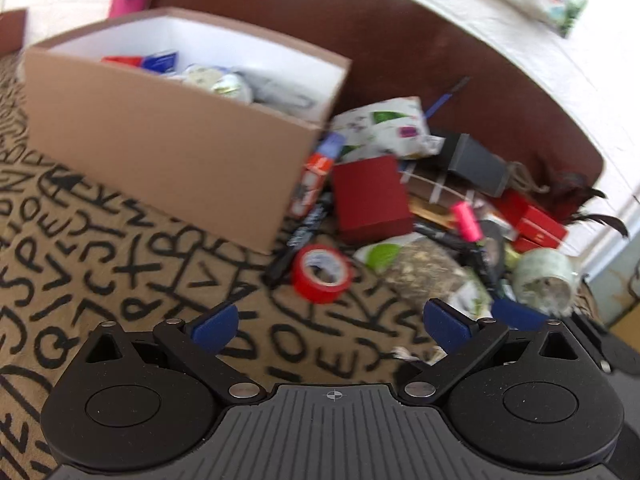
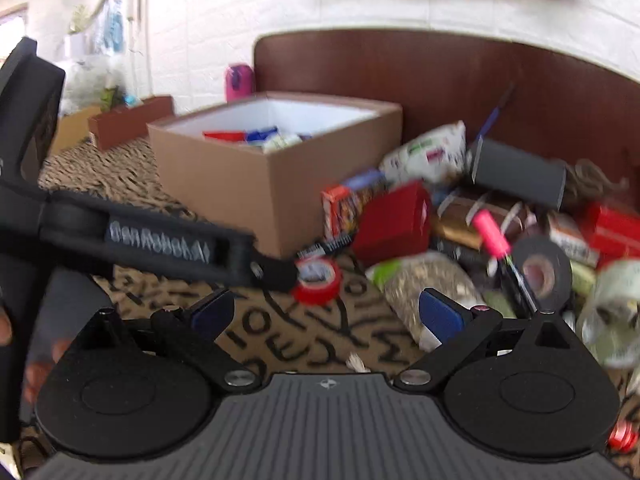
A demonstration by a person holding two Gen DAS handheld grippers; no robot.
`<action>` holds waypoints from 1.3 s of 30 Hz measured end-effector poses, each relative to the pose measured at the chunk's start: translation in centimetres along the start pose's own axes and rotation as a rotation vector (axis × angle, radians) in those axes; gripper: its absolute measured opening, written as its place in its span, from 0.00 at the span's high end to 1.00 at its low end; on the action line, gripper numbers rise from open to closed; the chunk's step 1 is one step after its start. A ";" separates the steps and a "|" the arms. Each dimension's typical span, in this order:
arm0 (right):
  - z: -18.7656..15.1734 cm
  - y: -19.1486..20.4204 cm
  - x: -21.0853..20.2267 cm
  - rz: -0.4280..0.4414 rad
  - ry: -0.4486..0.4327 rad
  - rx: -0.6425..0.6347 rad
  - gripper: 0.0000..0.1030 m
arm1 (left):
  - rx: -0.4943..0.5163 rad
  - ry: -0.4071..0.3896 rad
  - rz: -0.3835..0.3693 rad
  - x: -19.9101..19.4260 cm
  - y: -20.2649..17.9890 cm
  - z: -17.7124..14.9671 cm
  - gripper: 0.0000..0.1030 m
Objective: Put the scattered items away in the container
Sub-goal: 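Move both grippers back from the box to the pile, then grasp the black deli marker with the left gripper while the right grasps the red tape roll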
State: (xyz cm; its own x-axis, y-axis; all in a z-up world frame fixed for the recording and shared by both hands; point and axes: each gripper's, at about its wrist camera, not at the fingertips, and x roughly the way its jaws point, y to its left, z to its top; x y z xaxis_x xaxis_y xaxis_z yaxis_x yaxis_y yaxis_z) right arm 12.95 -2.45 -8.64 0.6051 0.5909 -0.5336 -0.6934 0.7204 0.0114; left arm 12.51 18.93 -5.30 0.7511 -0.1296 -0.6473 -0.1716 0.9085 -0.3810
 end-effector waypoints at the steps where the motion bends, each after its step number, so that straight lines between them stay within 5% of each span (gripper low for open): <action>1: -0.2 0.1 0.3 -0.021 0.013 0.000 0.04 | -0.009 -0.002 0.012 0.2 0.5 0.2 0.00; 5: -0.6 -0.2 1.4 -0.061 0.062 0.064 0.06 | -0.020 -0.007 0.059 1.1 2.2 0.8 0.03; 12: -0.6 -2.5 3.2 0.013 0.127 0.293 0.18 | -0.033 0.032 0.067 3.0 4.6 1.2 0.16; 18: -0.4 -4.3 5.1 0.069 0.173 0.461 0.39 | 0.073 0.032 0.058 4.3 4.5 1.8 0.36; 23: 0.2 -4.5 6.0 0.077 0.168 0.478 0.48 | 0.094 0.041 0.040 5.1 4.1 2.1 0.51; 32: 1.5 -4.2 8.3 0.075 0.194 0.460 0.63 | 0.171 0.045 0.056 6.7 2.2 2.0 0.55; 39: 1.8 -4.3 9.5 0.075 0.218 0.463 0.76 | 0.225 0.055 0.109 7.0 1.3 2.1 0.77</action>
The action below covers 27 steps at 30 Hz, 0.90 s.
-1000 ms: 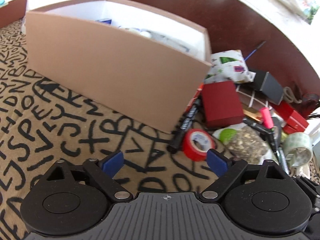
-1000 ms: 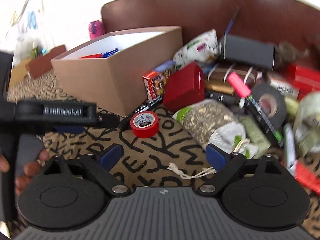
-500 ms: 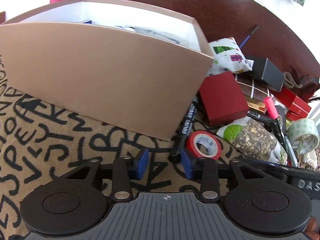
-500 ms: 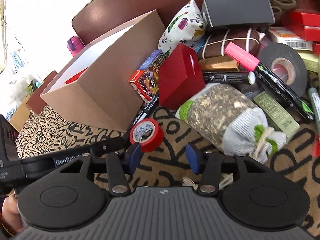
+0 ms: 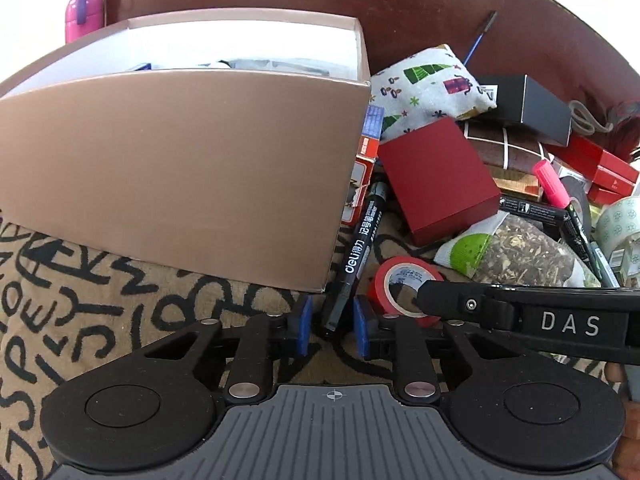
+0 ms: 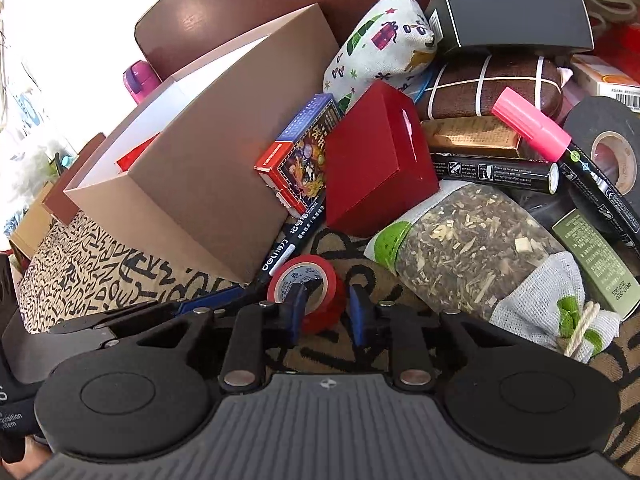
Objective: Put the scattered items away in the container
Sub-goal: 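Grasp the black deli marker with the left gripper while the right grasps the red tape roll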
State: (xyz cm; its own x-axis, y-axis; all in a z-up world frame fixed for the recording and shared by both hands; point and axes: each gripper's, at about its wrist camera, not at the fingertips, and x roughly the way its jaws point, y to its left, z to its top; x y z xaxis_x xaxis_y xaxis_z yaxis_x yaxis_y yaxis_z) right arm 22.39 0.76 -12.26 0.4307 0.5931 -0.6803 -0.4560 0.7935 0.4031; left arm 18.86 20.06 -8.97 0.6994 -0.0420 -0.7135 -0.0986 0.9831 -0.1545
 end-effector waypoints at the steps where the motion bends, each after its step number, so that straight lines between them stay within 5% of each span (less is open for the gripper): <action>1: -0.1 0.1 -0.2 0.004 0.003 -0.005 0.82 | -0.005 0.007 -0.006 -0.2 0.0 -0.1 0.79; 4: -0.7 0.7 -1.4 0.015 0.010 -0.036 0.92 | -0.010 0.024 -0.029 -1.4 -0.3 -0.7 0.82; 13: -3.3 1.5 -6.4 0.049 0.012 -0.113 0.94 | -0.042 0.047 -0.064 -6.4 -0.6 -4.4 0.87; 15: -2.8 1.8 -6.3 0.029 -0.008 -0.124 0.91 | -0.027 0.021 -0.049 -6.4 -1.1 -4.0 0.64; 17: -2.0 1.8 -5.3 0.013 -0.020 -0.110 0.89 | -0.026 -0.021 -0.014 -6.3 -1.6 -3.2 0.57; 24: -0.3 0.5 -1.8 -0.002 0.002 -0.050 0.86 | 0.028 0.014 0.001 -2.4 -2.3 -1.2 0.55; 27: 0.0 0.4 -1.1 -0.016 0.000 -0.051 0.74 | 0.021 0.017 -0.005 -1.3 -1.9 -1.3 0.55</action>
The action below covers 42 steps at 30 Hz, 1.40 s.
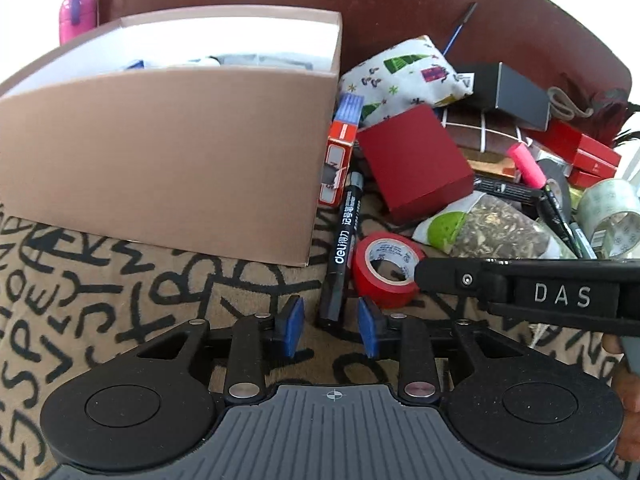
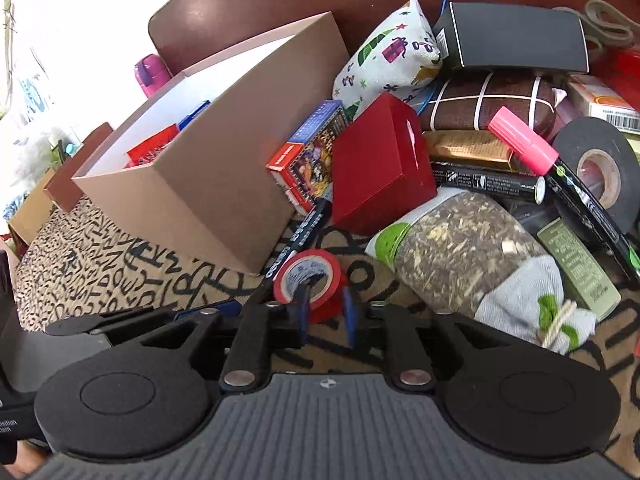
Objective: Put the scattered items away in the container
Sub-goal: 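Grasp the black deli marker with the left gripper while the right grasps the red tape roll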
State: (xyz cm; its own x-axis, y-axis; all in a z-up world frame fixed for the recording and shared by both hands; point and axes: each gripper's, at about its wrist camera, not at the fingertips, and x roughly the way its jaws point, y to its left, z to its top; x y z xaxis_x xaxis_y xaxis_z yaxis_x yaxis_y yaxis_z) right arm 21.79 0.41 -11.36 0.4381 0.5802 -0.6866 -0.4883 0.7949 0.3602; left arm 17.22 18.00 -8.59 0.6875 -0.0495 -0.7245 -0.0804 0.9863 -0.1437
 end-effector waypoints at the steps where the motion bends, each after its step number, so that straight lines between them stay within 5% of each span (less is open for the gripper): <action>1: 0.1 -0.1 0.3 -0.002 0.005 -0.001 0.73 | 0.000 -0.009 0.003 0.1 0.0 0.0 0.55; 7: 0.6 0.1 2.7 -0.021 0.029 -0.010 0.73 | 0.023 -0.019 0.034 1.2 -0.3 0.5 0.60; 8: 0.6 0.0 2.8 -0.021 0.027 -0.009 0.77 | 0.030 -0.016 0.043 1.3 -0.4 0.6 0.65; 9: 0.7 0.0 2.8 -0.026 0.030 -0.011 0.80 | 0.038 -0.014 0.049 1.2 -0.5 0.6 0.79; 15: -0.6 0.0 -0.2 0.021 0.063 -0.033 0.87 | 0.027 0.012 -0.010 -0.8 -0.7 -0.7 0.90; 21: -4.3 1.0 -4.9 0.063 0.093 -0.078 0.87 | 0.009 0.034 -0.059 -5.7 -0.7 -4.4 0.89; 26: -6.7 2.1 -7.9 -0.034 0.063 -0.166 0.82 | -0.002 0.063 -0.032 -8.3 0.1 -7.0 0.85; 27: -7.0 2.3 -8.1 -0.062 0.058 -0.186 0.81 | -0.005 0.065 -0.031 -8.1 0.1 -7.0 0.68; 32: -7.2 1.8 -7.2 -0.104 0.055 -0.184 0.80 | -0.001 0.043 -0.022 -7.6 -0.5 -6.3 0.47; 39: -7.4 0.6 -6.0 -0.104 0.062 -0.141 0.78 | 0.007 0.041 -0.018 -5.5 -1.2 -5.2 0.49; 42: -7.4 0.6 -5.8 -0.104 0.062 -0.151 0.78 | 0.016 0.044 -0.007 -5.3 -1.0 -5.1 0.74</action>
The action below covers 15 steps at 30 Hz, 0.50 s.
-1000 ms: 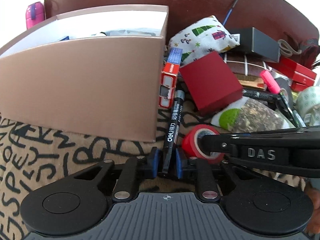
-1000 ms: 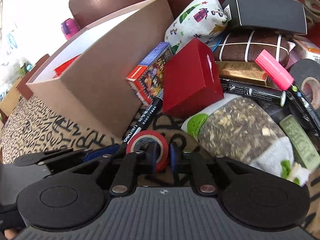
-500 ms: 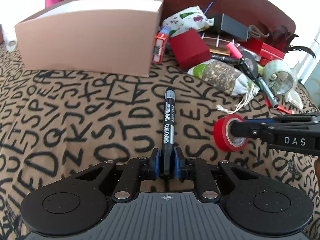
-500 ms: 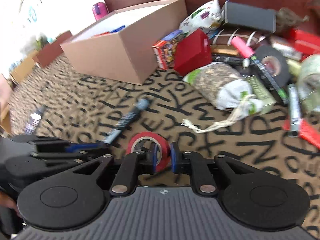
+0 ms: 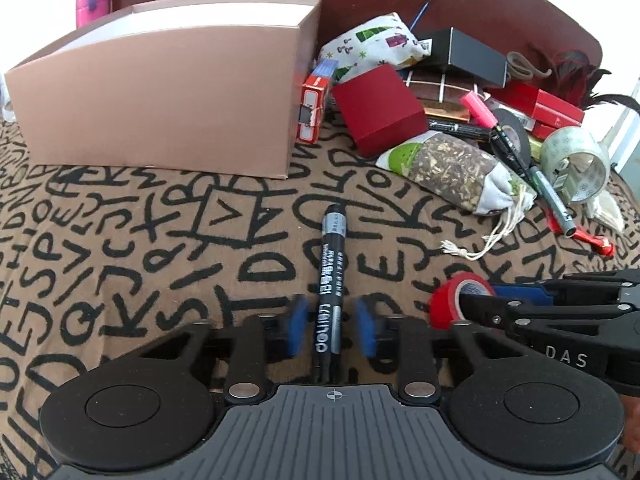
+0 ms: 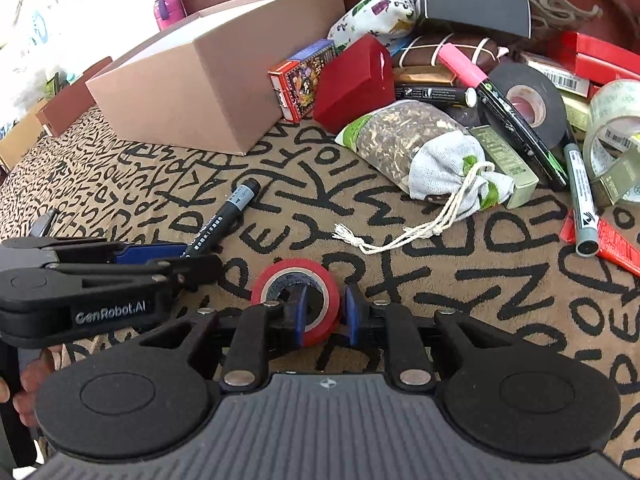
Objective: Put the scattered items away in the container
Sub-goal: 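Grasp the black deli marker with the left gripper while the right grasps the red tape roll, then lift the marker and red tape and carry both toward the box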
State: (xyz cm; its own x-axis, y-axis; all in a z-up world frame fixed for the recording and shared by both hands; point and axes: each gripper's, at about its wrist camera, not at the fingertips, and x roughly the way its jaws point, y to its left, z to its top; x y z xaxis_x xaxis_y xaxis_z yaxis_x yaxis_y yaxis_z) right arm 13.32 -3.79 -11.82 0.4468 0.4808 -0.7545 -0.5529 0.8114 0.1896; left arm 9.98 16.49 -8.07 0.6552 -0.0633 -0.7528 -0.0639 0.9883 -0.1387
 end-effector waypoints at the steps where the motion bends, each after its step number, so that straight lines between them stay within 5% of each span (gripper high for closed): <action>1: 0.0 0.1 0.0 -0.002 0.000 -0.007 0.78 | -0.008 0.003 -0.010 0.0 0.2 0.0 0.74; 6: -0.1 0.3 0.1 0.003 -0.014 -0.006 0.78 | -0.027 -0.006 -0.013 0.3 0.5 0.1 0.65; 14: 0.1 0.8 0.4 0.007 -0.011 -0.022 0.79 | 0.053 -0.010 0.004 0.7 -0.6 -0.3 0.65; 15: 0.2 0.9 0.5 0.005 -0.011 -0.027 0.79 | 0.071 -0.012 0.008 0.8 -0.8 -0.4 0.71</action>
State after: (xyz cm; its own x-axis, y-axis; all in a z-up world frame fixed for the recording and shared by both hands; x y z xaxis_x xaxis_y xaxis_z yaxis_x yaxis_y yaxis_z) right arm 13.14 -2.76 -11.92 0.4516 0.4887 -0.7465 -0.5740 0.7997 0.1763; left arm 10.25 15.62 -8.79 0.6640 -0.0537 -0.7458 -0.0158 0.9962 -0.0857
